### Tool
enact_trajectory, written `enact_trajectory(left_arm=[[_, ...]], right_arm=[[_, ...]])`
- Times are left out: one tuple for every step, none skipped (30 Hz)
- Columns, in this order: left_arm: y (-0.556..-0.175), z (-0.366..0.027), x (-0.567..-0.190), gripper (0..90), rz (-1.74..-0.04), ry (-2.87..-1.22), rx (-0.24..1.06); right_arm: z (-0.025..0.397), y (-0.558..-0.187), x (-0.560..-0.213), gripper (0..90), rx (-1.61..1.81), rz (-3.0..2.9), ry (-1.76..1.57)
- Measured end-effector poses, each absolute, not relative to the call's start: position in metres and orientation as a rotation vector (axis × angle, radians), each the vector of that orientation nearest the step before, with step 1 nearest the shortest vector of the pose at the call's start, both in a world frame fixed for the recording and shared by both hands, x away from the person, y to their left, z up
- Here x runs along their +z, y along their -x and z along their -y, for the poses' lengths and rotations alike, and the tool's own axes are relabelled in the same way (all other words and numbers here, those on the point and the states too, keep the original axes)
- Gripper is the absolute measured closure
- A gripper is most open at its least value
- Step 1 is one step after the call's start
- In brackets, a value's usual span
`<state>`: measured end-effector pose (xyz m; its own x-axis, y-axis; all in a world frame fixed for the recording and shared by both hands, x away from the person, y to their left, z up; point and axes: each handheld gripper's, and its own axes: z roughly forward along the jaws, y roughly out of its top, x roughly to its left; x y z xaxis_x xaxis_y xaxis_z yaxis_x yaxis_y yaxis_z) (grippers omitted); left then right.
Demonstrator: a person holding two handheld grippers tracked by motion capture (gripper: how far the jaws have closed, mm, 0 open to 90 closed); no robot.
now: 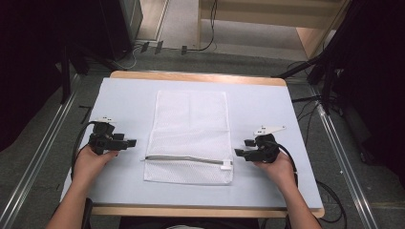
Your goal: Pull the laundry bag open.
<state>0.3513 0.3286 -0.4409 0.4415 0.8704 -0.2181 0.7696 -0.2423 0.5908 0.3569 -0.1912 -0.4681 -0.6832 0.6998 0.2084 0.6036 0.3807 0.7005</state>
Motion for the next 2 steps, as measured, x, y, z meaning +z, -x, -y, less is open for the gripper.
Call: enact_trajectory(left_arm=[[-0.3515, -0.3287, -0.4413, 32.0, -1.368, -2.059, 0.207], [-0.3515, -0.3289, -0.4422, 31.8, -1.362, -2.063, 0.225]], right_arm=[[0.1912, -0.3569, -0.4681, 37.3, 1.191, -2.507, -1.190], [0.1914, -0.3571, -0.4684, 36.8, 1.191, -2.505, -1.185]])
